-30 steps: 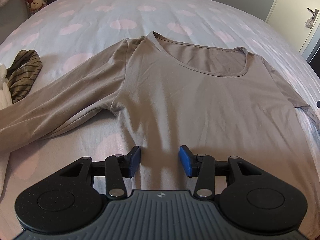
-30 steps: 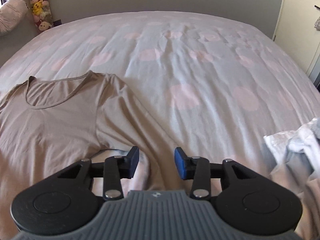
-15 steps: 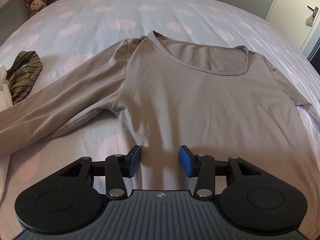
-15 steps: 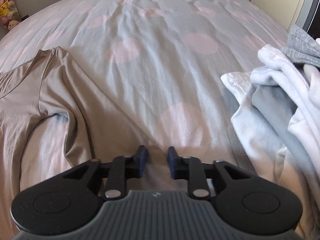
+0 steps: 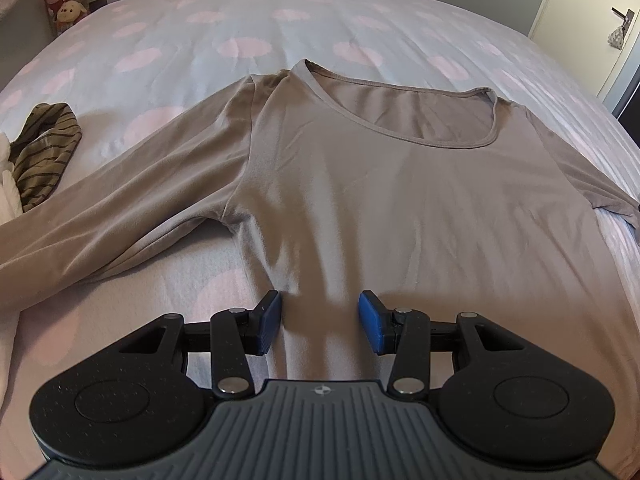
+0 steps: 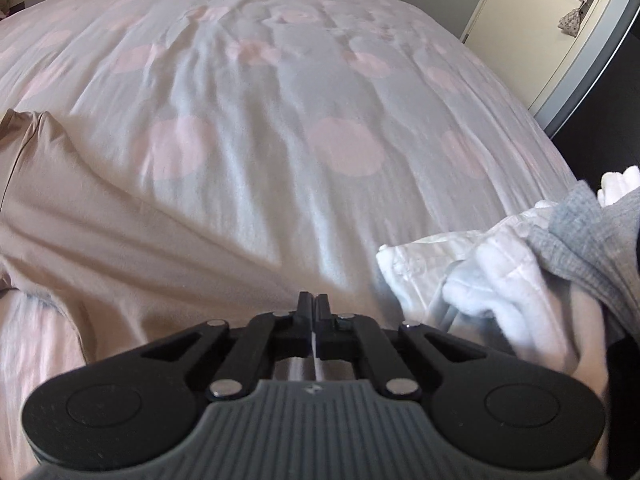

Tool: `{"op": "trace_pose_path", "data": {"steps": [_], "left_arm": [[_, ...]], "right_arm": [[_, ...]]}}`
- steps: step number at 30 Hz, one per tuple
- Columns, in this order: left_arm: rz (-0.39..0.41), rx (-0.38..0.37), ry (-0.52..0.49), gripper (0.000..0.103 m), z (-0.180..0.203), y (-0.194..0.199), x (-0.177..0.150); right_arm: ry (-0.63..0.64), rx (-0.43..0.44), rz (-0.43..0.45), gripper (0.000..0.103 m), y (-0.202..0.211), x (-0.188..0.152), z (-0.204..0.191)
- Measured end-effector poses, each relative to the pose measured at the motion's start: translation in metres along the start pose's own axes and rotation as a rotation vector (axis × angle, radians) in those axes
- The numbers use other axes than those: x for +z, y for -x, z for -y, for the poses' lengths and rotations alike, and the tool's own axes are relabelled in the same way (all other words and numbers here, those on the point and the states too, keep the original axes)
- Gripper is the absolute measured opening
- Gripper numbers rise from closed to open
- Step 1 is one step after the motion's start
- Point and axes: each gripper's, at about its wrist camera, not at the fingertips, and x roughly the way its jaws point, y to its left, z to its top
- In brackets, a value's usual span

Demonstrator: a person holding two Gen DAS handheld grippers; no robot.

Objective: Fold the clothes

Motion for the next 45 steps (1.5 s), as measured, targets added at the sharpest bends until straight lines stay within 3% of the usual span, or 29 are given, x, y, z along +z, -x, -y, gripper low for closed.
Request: {"op": "trace_pose_path", "data": {"steps": [5,12,18,21,25,28,34,36,38,45], "left_arm": [[-0.001,-0.003,0.003,0.041,-0.001,0.001,0.001],[0.015,-0.01,-0.003,0.041,0.003,0.011,0.002],[0.021,-0.005,-0.028,0.041,0.008,0.023,-0.001],[0.007,0.003,-0.02,0.041,0.005,0.027,-0.007],[0.004,0.002,0.02,0.041,-0.005,0.034,-0.014],[0.026,0.013,0.058,0.041,-0.017,0.043,-0.019],[0.065,0.082,0.161,0.041,-0.057,0.072,-0.032],[0.081,0.124,0.195,0.041,-0.075,0.088,-0.036],[0.101,0.151,0.249,0.041,-0.093,0.104,-0.042],[0.183,0.259,0.421,0.041,-0.145,0.145,-0.075]], "right_arm": [[-0.053,0.042,0.045,0.01,0.037,-0.014,0.014],[-0.111,0.045,0.053,0.011,0.101,-0.079,0.028],[-0.263,0.012,-0.007,0.014,0.112,-0.138,0.043],[-0.309,0.023,0.004,0.016,0.116,-0.154,0.035],[-0.335,0.062,0.069,0.017,0.126,-0.152,0.001],[-0.336,0.097,0.138,0.033,0.134,-0.141,-0.034],[-0.221,0.141,0.223,0.034,0.134,-0.131,-0.102],[-0.159,0.128,0.25,0.036,0.137,-0.13,-0.114],[-0.128,0.126,0.279,0.046,0.141,-0.13,-0.121],[-0.091,0.105,0.291,0.047,0.14,-0.129,-0.128]]}}
